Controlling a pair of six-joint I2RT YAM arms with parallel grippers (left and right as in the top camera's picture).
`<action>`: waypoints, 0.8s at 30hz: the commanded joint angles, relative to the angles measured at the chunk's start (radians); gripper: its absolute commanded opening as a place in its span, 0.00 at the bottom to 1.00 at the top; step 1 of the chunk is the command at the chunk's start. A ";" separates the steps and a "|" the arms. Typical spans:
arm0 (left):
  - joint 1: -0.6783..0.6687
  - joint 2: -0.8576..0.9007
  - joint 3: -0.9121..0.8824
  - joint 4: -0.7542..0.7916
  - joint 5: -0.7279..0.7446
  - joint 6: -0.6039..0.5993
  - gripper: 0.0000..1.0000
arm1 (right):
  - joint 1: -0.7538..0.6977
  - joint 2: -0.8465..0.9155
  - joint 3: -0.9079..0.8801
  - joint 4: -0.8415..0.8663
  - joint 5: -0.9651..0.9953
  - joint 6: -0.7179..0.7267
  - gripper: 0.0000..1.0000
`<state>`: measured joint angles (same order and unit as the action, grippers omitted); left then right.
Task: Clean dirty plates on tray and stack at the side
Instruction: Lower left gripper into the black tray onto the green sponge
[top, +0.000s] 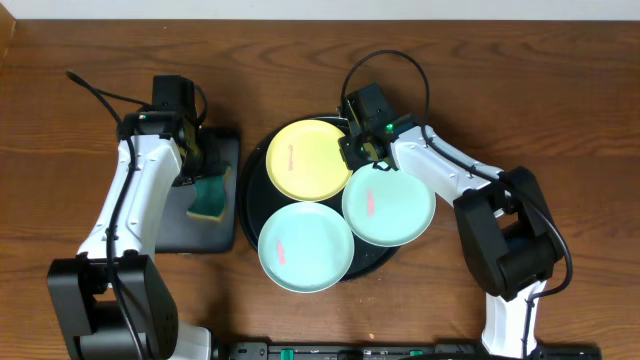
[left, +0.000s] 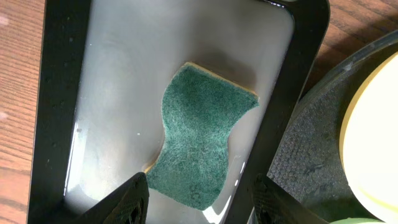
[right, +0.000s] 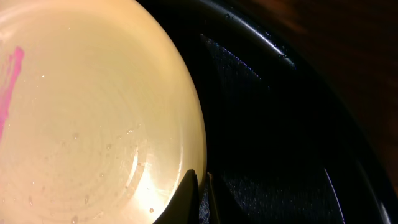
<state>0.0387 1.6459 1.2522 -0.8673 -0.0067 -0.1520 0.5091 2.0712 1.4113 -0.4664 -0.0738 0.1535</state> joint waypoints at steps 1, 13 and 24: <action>0.005 0.005 -0.013 0.011 -0.013 0.025 0.55 | 0.003 0.016 -0.002 -0.001 0.020 0.010 0.05; 0.005 0.006 -0.065 0.092 -0.013 0.025 0.55 | 0.003 0.016 -0.002 0.000 0.020 0.010 0.05; 0.005 0.024 -0.069 0.124 -0.013 0.025 0.55 | 0.003 0.016 -0.002 -0.001 0.020 0.010 0.05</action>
<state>0.0387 1.6493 1.1950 -0.7460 -0.0067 -0.1337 0.5091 2.0712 1.4113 -0.4664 -0.0738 0.1535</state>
